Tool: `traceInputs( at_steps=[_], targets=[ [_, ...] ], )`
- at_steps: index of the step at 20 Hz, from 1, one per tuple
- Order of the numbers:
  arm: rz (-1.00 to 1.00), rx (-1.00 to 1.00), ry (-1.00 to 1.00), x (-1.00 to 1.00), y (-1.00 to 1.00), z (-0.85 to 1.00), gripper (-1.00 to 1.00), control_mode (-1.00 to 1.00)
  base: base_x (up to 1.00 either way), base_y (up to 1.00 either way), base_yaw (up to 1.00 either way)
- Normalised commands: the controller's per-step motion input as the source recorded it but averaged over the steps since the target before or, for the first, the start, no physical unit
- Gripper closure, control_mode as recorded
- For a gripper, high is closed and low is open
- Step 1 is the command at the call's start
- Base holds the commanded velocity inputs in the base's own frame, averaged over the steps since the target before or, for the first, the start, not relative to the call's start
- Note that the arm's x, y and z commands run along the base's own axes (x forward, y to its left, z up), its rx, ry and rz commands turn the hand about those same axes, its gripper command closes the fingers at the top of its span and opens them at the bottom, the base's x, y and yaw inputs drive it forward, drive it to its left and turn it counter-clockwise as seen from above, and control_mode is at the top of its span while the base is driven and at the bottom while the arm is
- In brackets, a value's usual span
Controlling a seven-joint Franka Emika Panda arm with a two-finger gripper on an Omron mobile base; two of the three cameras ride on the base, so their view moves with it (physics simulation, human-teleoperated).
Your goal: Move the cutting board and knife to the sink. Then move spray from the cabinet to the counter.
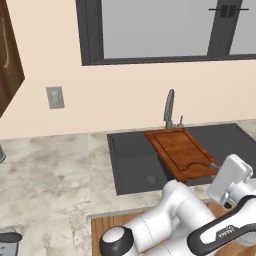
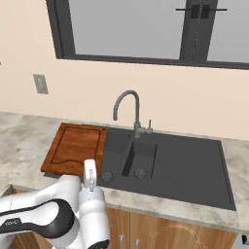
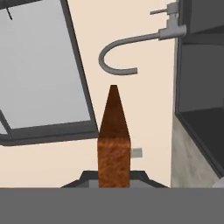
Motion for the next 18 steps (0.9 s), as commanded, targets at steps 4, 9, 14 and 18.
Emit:
traceInputs(
  at_steps=[4,9,14,18],
  targets=[
    [-0.04,0.0,0.22,0.06,0.01,-0.17,1.0,-1.0,0.0,0.0,0.0],
    [-0.04,-0.01,0.16,0.11,0.2,-0.24,1.0,-1.0,0.0,0.0,0.0],
    [-0.13,-0.08,0.17,0.24,0.36,-0.23,1.0,-1.0,0.0,0.0,0.0],
    [-0.1,0.0,0.09,0.31,0.17,-0.05,1.0,-1.0,0.0,0.0,0.0]
  ],
)
